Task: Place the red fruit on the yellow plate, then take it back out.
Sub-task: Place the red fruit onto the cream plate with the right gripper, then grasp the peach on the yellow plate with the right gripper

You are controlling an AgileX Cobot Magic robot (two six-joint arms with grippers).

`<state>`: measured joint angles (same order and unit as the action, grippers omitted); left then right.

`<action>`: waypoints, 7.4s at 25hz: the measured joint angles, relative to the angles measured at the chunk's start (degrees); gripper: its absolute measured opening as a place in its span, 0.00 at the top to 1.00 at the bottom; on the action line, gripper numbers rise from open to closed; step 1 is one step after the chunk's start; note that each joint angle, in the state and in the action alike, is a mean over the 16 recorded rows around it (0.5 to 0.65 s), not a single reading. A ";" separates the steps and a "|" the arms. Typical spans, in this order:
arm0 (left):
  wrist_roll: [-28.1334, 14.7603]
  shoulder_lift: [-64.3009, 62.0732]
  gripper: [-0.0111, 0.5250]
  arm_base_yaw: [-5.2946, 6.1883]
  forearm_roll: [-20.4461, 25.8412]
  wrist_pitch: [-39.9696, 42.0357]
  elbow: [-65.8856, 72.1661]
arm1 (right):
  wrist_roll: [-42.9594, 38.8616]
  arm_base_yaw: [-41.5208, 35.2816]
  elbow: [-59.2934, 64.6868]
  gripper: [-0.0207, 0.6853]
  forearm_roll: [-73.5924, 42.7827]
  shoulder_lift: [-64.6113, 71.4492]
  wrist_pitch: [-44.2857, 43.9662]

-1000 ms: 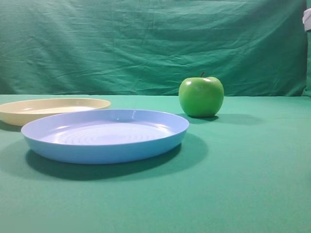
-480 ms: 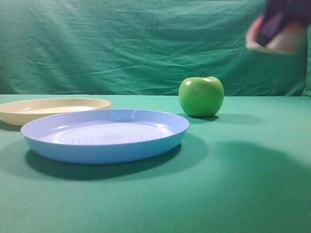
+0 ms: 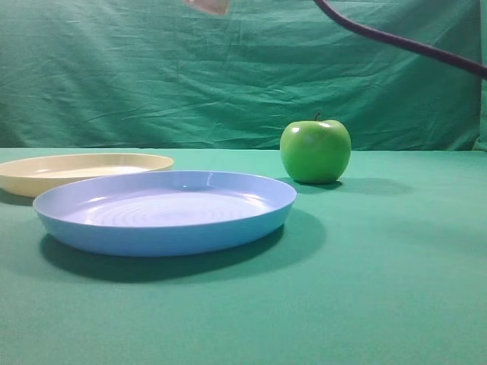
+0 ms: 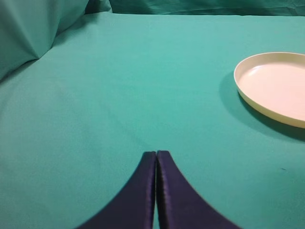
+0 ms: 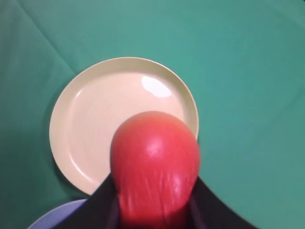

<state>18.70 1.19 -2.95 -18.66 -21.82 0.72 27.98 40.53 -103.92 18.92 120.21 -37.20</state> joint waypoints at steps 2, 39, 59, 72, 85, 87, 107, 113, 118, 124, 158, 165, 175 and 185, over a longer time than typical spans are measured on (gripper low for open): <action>0.00 0.00 0.98 0.00 0.00 0.00 0.00 | 0.56 0.78 -2.02 0.70 0.10 3.21 1.19; 0.00 0.00 0.98 0.00 0.00 0.00 0.00 | -7.12 -1.59 -5.54 0.88 -3.08 -11.12 -20.52; 0.00 0.00 0.98 0.00 0.00 0.00 0.00 | -21.63 -2.78 33.07 0.97 -8.99 -52.07 -12.99; 0.00 0.00 0.98 0.00 0.00 0.00 0.00 | -24.61 -2.86 46.75 0.97 -14.34 -73.96 -10.55; 0.00 0.00 0.98 0.00 0.00 0.00 0.00 | -31.00 -13.77 60.01 0.97 -23.36 -91.58 -1.89; 0.00 0.00 0.98 0.00 0.00 0.00 0.00 | -31.20 -16.83 63.92 0.97 -23.64 -94.75 0.94; 0.00 0.00 0.98 0.00 0.00 0.00 0.00 | -31.56 -35.46 93.17 0.97 -23.84 -120.17 10.02; 0.00 0.00 0.98 0.00 0.00 0.00 0.00 | -31.61 -36.87 98.89 0.97 -23.32 -120.91 11.09; 0.00 0.00 0.98 0.00 0.00 0.00 0.00 | -31.64 -36.96 102.46 0.97 -22.73 -120.91 12.34; 0.00 0.00 0.98 0.00 0.00 0.00 0.00 | -31.68 -36.96 104.72 0.97 -21.97 -120.91 13.49; 0.00 0.00 0.98 0.00 0.00 0.00 0.00 | -31.66 -36.96 97.99 0.97 -16.86 -116.40 21.12; 0.00 0.00 0.98 0.00 0.00 0.00 0.00 | -30.62 -36.96 84.75 0.97 -16.80 -108.84 12.53; 0.00 0.00 0.98 0.00 0.00 0.00 0.00 | -27.94 -36.96 69.71 0.97 -14.82 -103.23 -1.21; 0.00 0.00 0.98 0.00 0.00 0.00 0.00 | -24.82 -36.61 67.00 0.97 -11.63 -102.23 -2.54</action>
<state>18.70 1.19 -2.95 -18.66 -21.82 0.72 3.16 3.92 -36.92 7.29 17.98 -39.74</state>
